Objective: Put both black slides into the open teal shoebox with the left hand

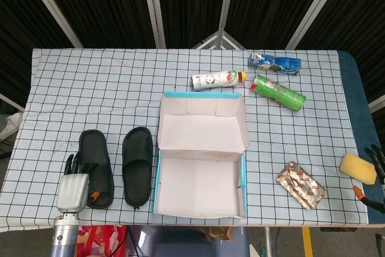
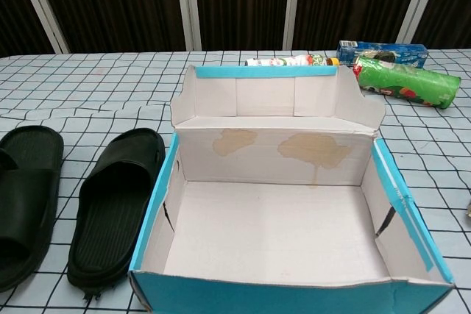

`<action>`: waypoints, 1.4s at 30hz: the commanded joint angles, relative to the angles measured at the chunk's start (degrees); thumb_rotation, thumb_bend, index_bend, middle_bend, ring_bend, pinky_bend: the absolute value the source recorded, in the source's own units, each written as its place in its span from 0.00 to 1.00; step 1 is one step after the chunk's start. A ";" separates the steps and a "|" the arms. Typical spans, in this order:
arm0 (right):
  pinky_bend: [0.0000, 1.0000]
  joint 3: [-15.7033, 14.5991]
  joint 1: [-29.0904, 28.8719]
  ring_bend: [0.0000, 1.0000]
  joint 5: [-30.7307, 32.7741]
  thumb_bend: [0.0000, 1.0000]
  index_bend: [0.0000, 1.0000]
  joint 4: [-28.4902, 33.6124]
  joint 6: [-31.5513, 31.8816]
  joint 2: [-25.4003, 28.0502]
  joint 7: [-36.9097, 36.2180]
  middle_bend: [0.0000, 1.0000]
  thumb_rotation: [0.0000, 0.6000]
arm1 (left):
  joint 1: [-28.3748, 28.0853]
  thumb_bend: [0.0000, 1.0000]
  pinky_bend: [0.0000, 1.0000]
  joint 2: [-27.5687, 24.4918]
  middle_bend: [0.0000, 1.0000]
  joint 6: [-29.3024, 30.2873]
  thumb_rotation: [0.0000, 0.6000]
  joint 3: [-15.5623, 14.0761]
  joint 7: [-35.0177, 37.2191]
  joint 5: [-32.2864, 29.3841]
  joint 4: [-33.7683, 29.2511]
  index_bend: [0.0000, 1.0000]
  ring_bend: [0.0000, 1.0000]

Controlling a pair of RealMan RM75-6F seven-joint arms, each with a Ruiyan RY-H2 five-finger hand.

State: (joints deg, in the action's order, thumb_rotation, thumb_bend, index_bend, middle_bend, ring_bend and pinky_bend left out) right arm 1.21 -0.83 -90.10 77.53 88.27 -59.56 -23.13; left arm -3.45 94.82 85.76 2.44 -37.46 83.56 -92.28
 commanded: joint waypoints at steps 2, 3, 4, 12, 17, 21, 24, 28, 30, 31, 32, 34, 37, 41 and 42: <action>0.00 -0.07 -0.01 0.00 -0.10 0.31 0.07 0.13 0.00 0.04 0.14 0.02 1.00 | -0.32 0.27 0.00 -1.38 0.43 0.57 1.00 1.33 0.81 -0.69 -1.07 0.46 0.00; 0.00 -0.10 0.01 0.00 -0.13 0.31 0.07 0.19 0.03 0.07 0.15 0.02 1.00 | -0.49 0.27 0.00 -1.86 0.43 0.91 1.00 2.05 1.27 -0.75 -1.53 0.46 0.00; 0.00 -0.10 0.03 0.00 -0.13 0.31 0.07 0.24 0.07 0.09 0.16 0.02 1.00 | -0.71 0.27 0.00 -2.48 0.44 1.23 1.00 2.83 1.67 -0.81 -2.11 0.46 0.00; 0.00 -0.23 0.04 0.00 -0.36 0.31 0.07 0.69 0.16 0.33 0.11 0.02 1.00 | -6.09 0.27 0.00 -12.35 0.43 4.47 1.00 13.22 1.50 5.85 -12.69 0.46 0.00; 0.00 -0.38 -0.03 0.00 -0.46 0.31 0.07 0.88 -0.05 0.41 0.02 0.02 1.00 | -13.24 0.27 0.00 -19.55 0.43 1.39 1.00 20.86 -3.37 14.23 -18.77 0.45 0.00; 0.00 -0.34 0.06 0.00 -0.46 0.31 0.07 0.99 0.22 0.51 -0.05 0.02 1.00 | -20.16 0.27 0.00 -24.99 0.42 -5.94 1.00 23.47 -9.21 23.71 -18.50 0.45 0.00; 0.00 -0.35 0.13 0.00 -0.41 0.31 0.07 0.92 0.29 0.55 -0.14 0.02 1.00 | -24.98 0.27 0.00 -28.11 0.41 -11.47 1.00 23.16 -11.50 31.38 -15.71 0.45 0.00; 0.00 -0.33 0.22 0.00 -0.31 0.31 0.07 0.80 0.40 0.61 -0.44 0.02 1.00 | -30.32 0.27 0.00 -29.37 0.41 -17.48 1.00 20.29 -12.13 39.42 -13.11 0.45 0.00; 0.00 -0.29 0.27 0.00 -0.29 0.31 0.07 0.77 0.54 0.64 -0.61 0.02 1.00 | -32.54 0.27 0.00 -28.94 0.41 -20.11 1.00 18.76 -12.25 42.02 -11.94 0.45 0.00; 0.00 -0.26 0.28 0.00 -0.28 0.31 0.07 0.75 0.60 0.64 -0.69 0.02 1.00 | -33.79 0.27 0.00 -28.37 0.41 -21.50 1.00 17.93 -11.98 42.96 -11.11 0.45 0.00; 0.00 -0.26 0.28 0.00 -0.29 0.31 0.07 0.73 0.61 0.65 -0.72 0.02 1.00 | -34.49 0.27 0.00 -27.90 0.41 -22.25 1.00 17.47 -11.69 43.23 -10.64 0.45 0.00; 0.00 -0.28 0.23 0.00 -0.24 0.31 0.07 0.65 0.43 0.62 -0.75 0.02 1.00 | -36.62 0.27 0.00 -26.31 0.42 -24.27 1.00 16.20 -10.36 43.68 -9.19 0.45 0.00; 0.00 -0.27 0.15 0.00 -0.10 0.31 0.07 0.52 0.18 0.60 -0.84 0.02 1.00 | -39.11 0.27 0.00 -23.92 0.42 -25.79 1.00 14.94 -9.14 44.06 -6.97 0.45 0.00; 0.00 -0.11 0.15 0.00 0.25 0.31 0.07 0.24 0.05 0.58 -1.31 0.02 1.00 | -41.55 0.27 0.00 -21.26 0.43 -27.01 1.00 13.11 -8.20 44.69 -4.26 0.45 0.00; 0.00 -0.10 0.15 0.00 0.31 0.31 0.07 0.16 0.02 0.57 -1.43 0.02 1.00 | -41.97 0.27 0.00 -20.66 0.43 -27.22 1.00 12.65 -8.16 44.80 -3.66 0.45 0.00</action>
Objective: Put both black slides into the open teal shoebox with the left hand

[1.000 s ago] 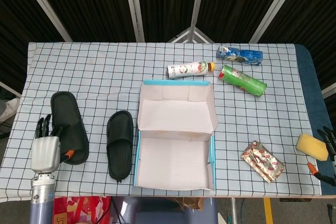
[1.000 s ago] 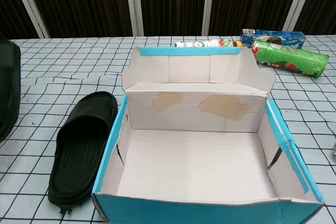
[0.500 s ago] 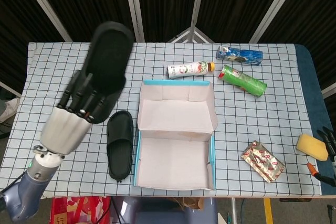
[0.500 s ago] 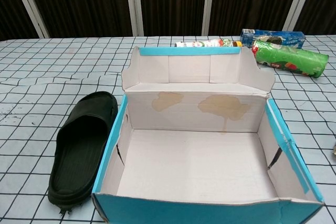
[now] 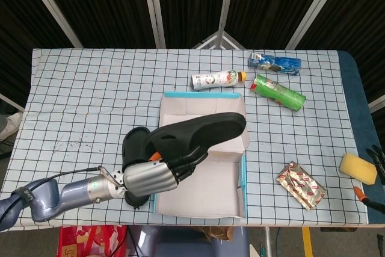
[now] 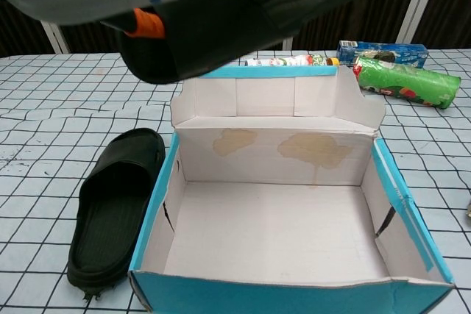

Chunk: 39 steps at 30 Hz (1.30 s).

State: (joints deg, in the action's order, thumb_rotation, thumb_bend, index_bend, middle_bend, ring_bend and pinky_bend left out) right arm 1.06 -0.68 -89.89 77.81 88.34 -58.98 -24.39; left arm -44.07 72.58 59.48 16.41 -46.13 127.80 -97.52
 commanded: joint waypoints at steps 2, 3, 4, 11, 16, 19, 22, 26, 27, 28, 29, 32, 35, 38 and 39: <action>0.00 0.06 0.00 0.00 0.17 0.31 0.07 -0.25 -0.10 -0.04 -0.36 0.02 1.00 | -2.13 0.27 0.00 2.89 0.43 -1.55 1.00 -2.43 0.62 0.69 2.63 0.45 0.00; 0.00 0.05 -0.01 0.00 0.16 0.31 0.07 -0.28 -0.13 -0.06 -0.42 0.02 1.00 | -2.54 0.27 0.00 3.64 0.43 -1.75 1.00 -2.92 0.71 0.77 3.25 0.45 0.00; 0.00 0.04 0.00 0.00 0.17 0.31 0.07 -0.31 -0.15 -0.06 -0.46 0.02 1.00 | -2.95 0.27 0.00 4.34 0.43 -1.83 1.00 -3.29 0.75 0.86 3.94 0.45 0.00; 0.00 0.16 0.01 0.00 0.50 0.31 0.07 -0.52 -0.34 -0.04 -0.96 0.02 1.00 | -5.23 0.28 0.00 9.05 0.44 -2.64 1.00 -6.79 1.60 1.26 8.76 0.45 0.00; 0.00 0.17 0.01 0.00 0.53 0.31 0.07 -0.81 -0.39 -0.11 -1.25 0.02 1.00 | -6.52 0.28 0.00 10.46 0.44 -3.92 1.00 -9.01 1.23 1.68 12.04 0.45 0.00; 0.00 0.23 0.11 0.00 0.61 0.31 0.07 -0.79 -0.22 -0.09 -1.23 0.02 1.00 | -7.59 0.28 0.00 11.44 0.44 -4.40 1.00 -10.13 1.42 2.07 14.17 0.45 0.00; 0.00 0.30 0.23 0.00 0.72 0.31 0.07 -0.76 -0.04 -0.05 -1.28 0.02 1.00 | -8.72 0.28 0.00 12.53 0.44 -4.46 1.00 -10.48 1.65 2.05 16.26 0.45 0.00; 0.00 0.39 0.23 0.00 1.01 0.31 0.07 -0.92 -0.26 -0.08 -1.44 0.02 1.00 | -9.76 0.28 0.00 14.16 0.44 -4.43 1.00 -11.18 2.66 1.28 18.56 0.45 0.00; 0.00 0.40 0.20 0.00 1.07 0.31 0.07 -0.98 -0.38 -0.10 -1.47 0.02 1.00 | -10.04 0.28 0.00 14.51 0.44 -4.50 1.00 -11.48 2.87 1.22 19.12 0.45 0.00; 0.00 0.42 0.17 0.00 1.11 0.31 0.07 -1.02 -0.46 -0.13 -1.49 0.02 1.00 | -10.30 0.28 0.00 14.88 0.44 -4.45 1.00 -11.75 3.12 1.15 19.66 0.45 0.00; 0.00 0.43 0.14 0.00 1.12 0.31 0.07 -1.05 -0.52 -0.14 -1.49 0.02 1.00 | -10.54 0.28 0.00 15.20 0.44 -4.37 1.00 -12.05 3.35 1.12 20.21 0.45 0.00; 0.00 0.41 0.06 0.00 1.07 0.31 0.07 -1.14 -0.68 -0.19 -1.45 0.02 1.00 | -11.17 0.28 0.00 16.03 0.44 -4.38 1.00 -12.71 3.77 1.05 21.78 0.45 0.00; 0.00 0.42 0.04 0.00 1.10 0.31 0.07 -1.18 -0.77 -0.22 -1.43 0.02 1.00 | -11.78 0.28 0.00 17.02 0.44 -4.26 1.00 -13.50 4.75 0.57 23.49 0.45 0.00; 0.00 0.46 0.08 0.00 1.16 0.31 0.07 -1.13 -0.72 -0.20 -1.43 0.02 1.00 | -12.34 0.28 0.00 17.68 0.44 -3.85 1.00 -14.26 5.26 0.45 24.52 0.45 0.00; 0.00 0.47 0.10 0.00 1.17 0.31 0.07 -1.12 -0.68 -0.19 -1.42 0.02 1.00 | -12.45 0.28 0.00 17.88 0.44 -3.67 1.00 -14.61 5.48 0.41 24.67 0.45 0.00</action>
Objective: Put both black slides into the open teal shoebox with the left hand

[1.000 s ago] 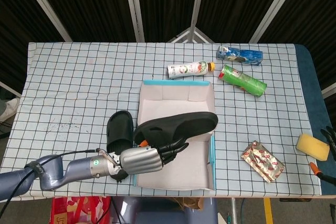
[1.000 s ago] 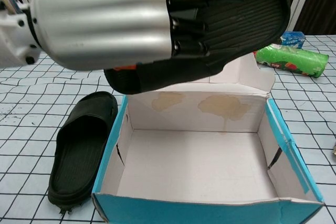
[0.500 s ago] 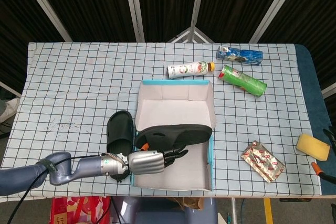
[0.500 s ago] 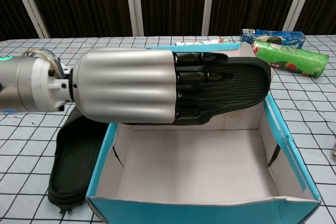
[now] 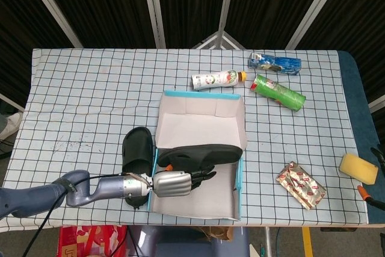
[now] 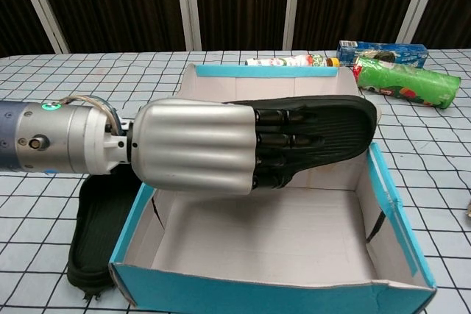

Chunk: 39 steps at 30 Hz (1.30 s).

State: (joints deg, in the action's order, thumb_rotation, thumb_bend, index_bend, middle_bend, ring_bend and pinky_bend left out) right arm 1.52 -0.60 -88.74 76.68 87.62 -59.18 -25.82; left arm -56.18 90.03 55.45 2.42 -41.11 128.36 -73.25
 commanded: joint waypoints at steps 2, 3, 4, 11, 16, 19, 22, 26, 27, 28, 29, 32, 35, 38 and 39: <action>0.00 0.03 0.05 0.00 0.00 0.31 0.07 0.04 0.09 0.02 0.04 0.02 1.00 | -0.46 0.28 0.00 0.66 0.44 0.67 1.00 -1.27 0.60 -0.20 0.67 0.45 0.00; 0.00 0.01 0.05 0.00 -0.02 0.31 0.07 0.06 0.08 0.03 0.04 0.02 1.00 | -0.53 0.28 0.00 0.69 0.45 0.80 1.00 -1.62 0.55 -0.13 0.74 0.45 0.00; 0.00 0.00 0.04 0.00 -0.05 0.31 0.07 0.09 0.07 0.04 0.09 0.02 1.00 | -0.57 0.28 0.00 0.70 0.45 0.94 1.00 -1.97 0.55 -0.10 0.79 0.45 0.00; 0.00 -0.03 0.09 0.00 -0.22 0.31 0.07 0.40 0.24 0.10 0.42 0.02 1.00 | -0.61 0.29 0.00 -0.12 0.46 0.42 1.00 -3.51 0.54 -1.36 -0.11 0.45 0.00; 0.00 0.05 0.15 0.00 -0.10 0.31 0.07 0.45 0.31 0.10 0.45 0.02 1.00 | -0.75 0.29 0.00 -0.68 0.46 -0.97 1.00 -4.10 0.34 -2.75 -1.11 0.45 0.00; 0.00 0.05 0.08 0.00 -0.11 0.31 0.07 0.44 0.17 0.06 0.53 0.02 1.00 | -0.94 0.29 0.00 -0.68 0.45 -2.17 1.00 -4.38 0.02 -3.55 -1.38 0.44 0.00; 0.00 0.04 0.03 0.00 -0.13 0.31 0.07 0.44 0.05 0.02 0.61 0.02 1.00 | -1.14 0.29 0.00 -0.22 0.45 -3.04 1.00 -4.60 -0.33 -4.18 -1.44 0.44 0.00; 0.00 0.09 0.03 0.00 0.04 0.31 0.07 0.40 -0.06 0.00 0.61 0.02 1.00 | -1.47 0.29 0.00 0.95 0.45 -3.23 1.00 -5.02 -0.61 -4.33 -0.98 0.44 0.00; 0.00 0.11 0.05 0.00 0.06 0.31 0.07 0.38 -0.02 0.01 0.57 0.02 1.00 | -1.59 0.29 0.00 1.29 0.45 -3.21 1.00 -5.11 -0.73 -4.27 -0.74 0.44 0.00; 0.00 0.12 0.07 0.00 0.06 0.31 0.07 0.36 0.01 0.01 0.52 0.02 1.00 | -1.66 0.29 0.00 1.58 0.45 -3.23 1.00 -5.22 -0.75 -4.32 -0.52 0.44 0.00; 0.00 0.12 0.07 0.00 0.07 0.31 0.07 0.35 0.02 0.01 0.49 0.02 1.00 | -1.68 0.29 0.00 1.75 0.45 -3.31 1.00 -5.30 -0.73 -4.42 -0.40 0.44 0.00; 0.00 0.11 0.10 0.00 0.03 0.31 0.07 0.31 0.06 0.02 0.40 0.02 1.00 | -1.80 0.29 0.00 2.26 0.45 -3.63 1.00 -5.46 -0.84 -4.84 0.04 0.44 0.00; 0.00 0.12 0.15 0.00 0.02 0.31 0.07 0.29 0.17 0.04 0.31 0.02 1.00 | -1.81 0.29 0.00 2.56 0.42 -3.45 1.00 -5.42 -1.06 -5.32 0.41 0.40 0.00; 0.00 0.15 0.20 0.00 0.06 0.31 0.07 0.28 0.24 0.09 0.15 0.02 1.00 | -1.58 0.29 0.00 2.51 0.33 -3.16 1.00 -5.19 -1.65 -5.98 0.59 0.29 0.00; 0.00 0.17 0.21 0.00 0.07 0.31 0.07 0.28 0.26 0.09 0.14 0.02 1.00 | -1.48 0.29 0.00 2.40 0.29 -3.20 1.00 -5.12 -1.98 -6.23 0.57 0.26 0.00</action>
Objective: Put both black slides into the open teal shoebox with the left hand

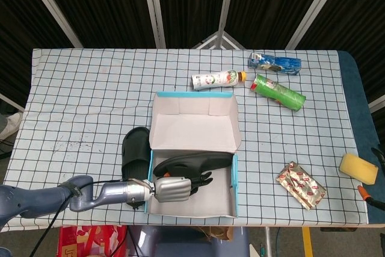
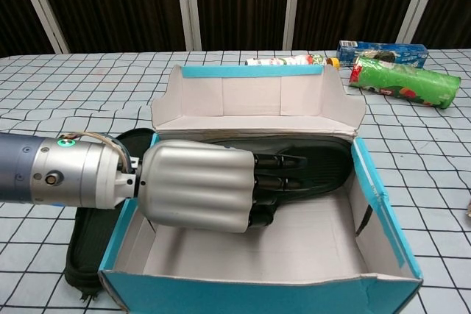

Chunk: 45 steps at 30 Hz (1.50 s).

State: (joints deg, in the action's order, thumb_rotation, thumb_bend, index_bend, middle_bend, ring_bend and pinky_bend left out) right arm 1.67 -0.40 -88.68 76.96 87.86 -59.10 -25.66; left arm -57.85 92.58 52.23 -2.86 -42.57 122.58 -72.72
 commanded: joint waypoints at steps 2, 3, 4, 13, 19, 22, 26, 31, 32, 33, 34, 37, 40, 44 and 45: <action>0.00 0.01 0.01 0.00 0.02 0.31 0.07 0.00 -0.02 0.00 0.00 0.02 1.00 | 0.34 0.28 0.00 -0.45 0.23 -0.17 1.00 0.20 -1.22 -0.86 -0.22 0.21 0.00; 0.00 -0.02 0.00 0.00 -0.01 0.31 0.07 0.03 -0.06 0.00 0.04 0.02 1.00 | 0.41 0.28 0.00 -0.64 0.20 -0.29 1.00 0.18 -1.51 -1.05 -0.42 0.19 0.00; 0.00 -0.03 -0.02 0.00 -0.04 0.31 0.07 0.05 -0.09 0.00 0.09 0.02 1.00 | 0.48 0.28 0.00 -0.88 0.19 -0.41 1.00 0.18 -1.80 -1.27 -0.64 0.18 0.00; 0.00 -0.11 -0.19 0.00 0.05 0.31 0.07 0.41 -0.64 0.02 0.56 0.02 1.00 | 1.27 0.28 0.00 -3.21 0.09 -2.54 1.00 0.89 -4.46 -4.38 -3.06 0.12 0.00; 0.00 -0.09 -0.24 0.00 0.30 0.31 0.07 0.52 -0.99 0.07 0.66 0.02 1.00 | 1.54 0.27 0.00 -4.40 0.00 -3.40 1.00 1.30 -6.24 -5.65 -5.10 0.06 0.00; 0.00 -0.12 -0.30 0.00 0.33 0.31 0.07 0.62 -1.21 0.11 0.80 0.02 1.00 | 1.71 0.27 0.00 -5.58 0.00 -3.44 1.00 1.88 -7.01 -6.43 -6.72 0.05 0.00; 0.00 -0.23 -0.27 0.00 0.29 0.31 0.07 1.01 -1.32 0.30 1.04 0.02 1.00 | 1.97 0.26 0.00 -7.52 0.00 -3.59 1.00 3.03 -8.49 -7.67 -9.02 0.04 0.00; 0.00 -0.31 -0.21 0.00 0.13 0.31 0.07 1.40 -1.19 0.55 0.89 0.02 1.00 | 1.89 0.26 0.00 -9.48 0.00 -4.82 1.00 3.37 -10.35 -8.25 -11.39 0.03 0.00; 0.00 -0.31 -0.20 0.00 0.13 0.31 0.07 1.42 -1.21 0.60 0.80 0.02 1.00 | 1.93 0.26 0.00 -9.77 0.00 -4.97 1.00 3.31 -10.69 -8.25 -11.88 0.03 0.00; 0.00 -0.28 -0.20 0.00 0.21 0.31 0.07 1.41 -1.23 0.63 0.76 0.02 1.00 | 2.04 0.26 0.00 -10.10 0.00 -5.08 1.00 3.16 -11.06 -8.22 -12.47 0.03 0.00; 0.00 -0.26 -0.19 0.00 0.30 0.31 0.07 1.39 -1.29 0.65 0.78 0.02 1.00 | 2.16 0.26 0.00 -10.48 0.00 -5.11 1.00 3.08 -11.61 -8.13 -13.05 0.03 0.00; 0.00 -0.25 -0.21 0.00 0.39 0.31 0.07 1.45 -1.42 0.69 0.72 0.02 1.00 | 2.72 0.26 0.00 -12.00 0.00 -5.05 1.00 3.03 -13.43 -8.03 -15.09 0.03 0.00; 0.00 -0.31 -0.22 0.00 0.39 0.31 0.07 1.59 -1.56 0.78 0.81 0.02 1.00 | 3.72 0.26 0.00 -14.08 0.00 -5.93 1.00 3.30 -15.96 -9.15 -17.69 0.03 0.00; 0.00 -0.34 -0.05 0.00 0.20 0.31 0.07 1.95 -1.13 0.94 0.99 0.02 1.00 | 4.54 0.26 0.00 -16.43 0.00 -7.36 1.00 3.36 -18.78 -10.00 -20.50 0.03 0.00; 0.00 -0.34 0.00 0.00 0.19 0.31 0.07 2.02 -1.04 0.98 1.00 0.02 1.00 | 4.68 0.26 0.00 -16.81 0.00 -7.35 1.00 3.43 -19.24 -9.97 -21.02 0.03 0.00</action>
State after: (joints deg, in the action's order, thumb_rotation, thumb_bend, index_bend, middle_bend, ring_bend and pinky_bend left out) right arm 1.34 -0.42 -88.47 78.97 86.82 -58.13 -24.67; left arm -53.56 76.37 45.24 0.49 -61.19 112.88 -93.05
